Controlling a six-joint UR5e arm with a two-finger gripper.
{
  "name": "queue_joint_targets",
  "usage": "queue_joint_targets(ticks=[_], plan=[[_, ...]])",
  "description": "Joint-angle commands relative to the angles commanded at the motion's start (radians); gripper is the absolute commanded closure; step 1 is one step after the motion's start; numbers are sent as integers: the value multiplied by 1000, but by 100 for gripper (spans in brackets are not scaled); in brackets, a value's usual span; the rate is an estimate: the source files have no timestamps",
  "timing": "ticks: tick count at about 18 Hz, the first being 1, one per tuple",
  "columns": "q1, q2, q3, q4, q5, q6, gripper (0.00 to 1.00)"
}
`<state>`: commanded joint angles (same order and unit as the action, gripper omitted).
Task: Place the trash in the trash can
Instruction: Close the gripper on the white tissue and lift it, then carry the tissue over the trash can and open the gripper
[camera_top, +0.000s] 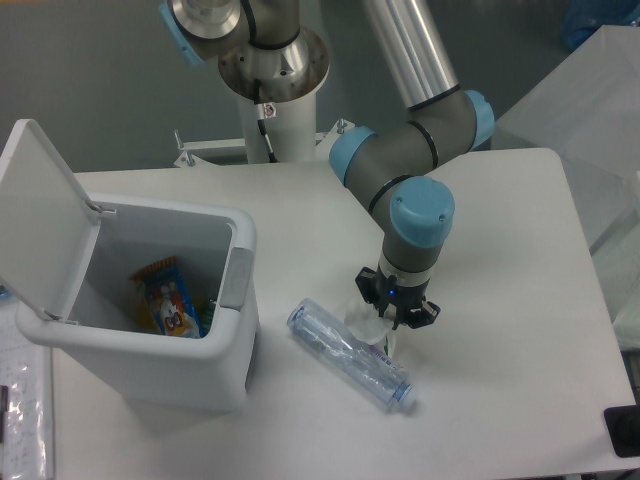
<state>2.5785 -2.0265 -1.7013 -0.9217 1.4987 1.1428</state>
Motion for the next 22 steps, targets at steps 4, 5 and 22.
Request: queue_joint_targets(ticks=[4,5,22], plan=[[35,58,55,-112,-61,11,68],[46,65,78,-135,-93,9,68],[9,164,325,-247,-639,-372,67]])
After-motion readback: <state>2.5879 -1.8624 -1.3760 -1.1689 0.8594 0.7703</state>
